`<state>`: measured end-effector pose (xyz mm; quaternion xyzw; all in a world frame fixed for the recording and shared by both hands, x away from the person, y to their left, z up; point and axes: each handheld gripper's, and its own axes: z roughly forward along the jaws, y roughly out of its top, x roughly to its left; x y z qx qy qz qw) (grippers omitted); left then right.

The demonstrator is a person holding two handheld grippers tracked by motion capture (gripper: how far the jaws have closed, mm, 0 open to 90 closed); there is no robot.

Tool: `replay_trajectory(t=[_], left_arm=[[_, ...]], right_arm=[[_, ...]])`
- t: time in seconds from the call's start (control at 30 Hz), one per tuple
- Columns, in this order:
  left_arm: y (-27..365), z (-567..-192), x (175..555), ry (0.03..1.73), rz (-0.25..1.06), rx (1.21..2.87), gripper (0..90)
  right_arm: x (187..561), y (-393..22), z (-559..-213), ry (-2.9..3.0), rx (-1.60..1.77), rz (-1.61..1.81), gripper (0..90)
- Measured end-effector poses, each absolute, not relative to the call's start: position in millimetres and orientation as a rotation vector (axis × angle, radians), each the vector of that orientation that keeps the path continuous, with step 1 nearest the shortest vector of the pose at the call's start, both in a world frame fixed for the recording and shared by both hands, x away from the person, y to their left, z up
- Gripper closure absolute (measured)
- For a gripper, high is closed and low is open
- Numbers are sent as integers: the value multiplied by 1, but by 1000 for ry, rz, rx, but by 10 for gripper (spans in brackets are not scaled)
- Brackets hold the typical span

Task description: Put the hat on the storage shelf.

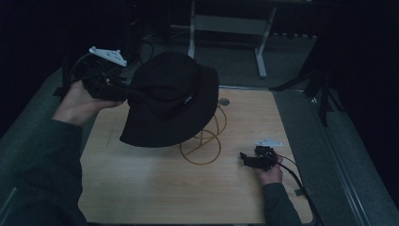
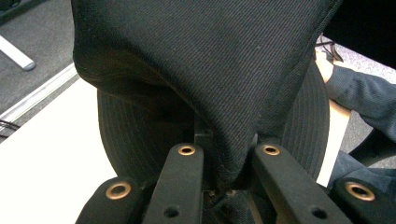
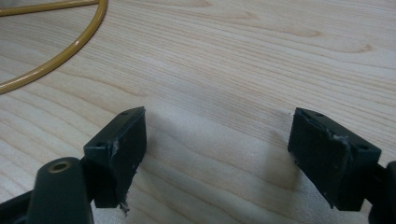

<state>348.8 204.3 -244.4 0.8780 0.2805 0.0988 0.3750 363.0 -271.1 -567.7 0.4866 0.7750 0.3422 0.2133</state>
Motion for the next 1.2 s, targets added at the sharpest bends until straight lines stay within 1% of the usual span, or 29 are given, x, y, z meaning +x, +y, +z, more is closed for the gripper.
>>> replay_trajectory(t=[0.73, 1.2], left_arm=[[176, -238, 357, 686, 243, 2284, 862], [153, -247, 366, 665, 221, 2331, 862]], right_arm=[[363, -271, -568, 2150, 1351, 949, 192], [363, -271, -568, 2151, 1351, 948, 193]])
